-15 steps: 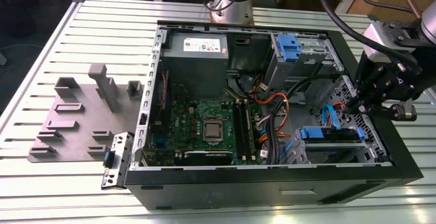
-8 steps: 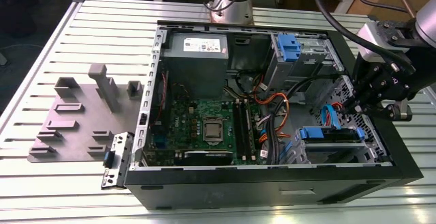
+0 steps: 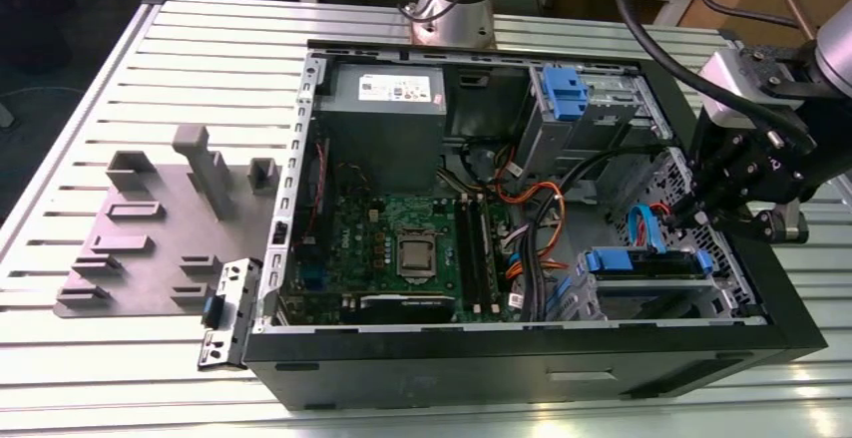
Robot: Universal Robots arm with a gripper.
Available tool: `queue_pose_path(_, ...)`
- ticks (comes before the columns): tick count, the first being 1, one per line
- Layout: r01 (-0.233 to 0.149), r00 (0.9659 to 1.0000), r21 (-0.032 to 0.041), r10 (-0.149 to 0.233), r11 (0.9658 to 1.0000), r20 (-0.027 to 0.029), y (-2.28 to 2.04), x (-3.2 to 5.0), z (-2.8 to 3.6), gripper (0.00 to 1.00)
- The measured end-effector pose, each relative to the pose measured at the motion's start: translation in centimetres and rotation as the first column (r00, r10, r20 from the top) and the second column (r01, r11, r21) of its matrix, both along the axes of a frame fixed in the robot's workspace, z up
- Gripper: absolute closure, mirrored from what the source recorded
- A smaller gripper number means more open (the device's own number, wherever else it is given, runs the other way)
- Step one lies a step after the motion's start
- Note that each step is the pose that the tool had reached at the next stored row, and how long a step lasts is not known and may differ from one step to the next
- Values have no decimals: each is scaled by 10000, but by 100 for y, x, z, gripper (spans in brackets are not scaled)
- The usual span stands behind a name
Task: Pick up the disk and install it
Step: 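Insert the second disk wire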
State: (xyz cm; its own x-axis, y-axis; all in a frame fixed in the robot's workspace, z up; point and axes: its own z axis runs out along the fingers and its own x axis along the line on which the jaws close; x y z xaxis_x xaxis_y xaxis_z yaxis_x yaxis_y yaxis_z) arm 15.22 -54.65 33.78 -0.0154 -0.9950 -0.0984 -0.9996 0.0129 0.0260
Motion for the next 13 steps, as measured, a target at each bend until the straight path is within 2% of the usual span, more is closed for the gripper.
queue_pose_path(3, 0, 10000, 80, 0, 10000, 0, -29, 0, 0, 84)
queue_pose_path(9, -1, 10000, 345, 0, 9994, 7, -96, -5, 0, 84)
queue_pose_path(11, -1, 10000, 392, 1, 9992, 9, -114, -6, 0, 84)
queue_pose_path(13, 0, 10000, 397, 0, 9992, 9, -131, -7, 0, 84)
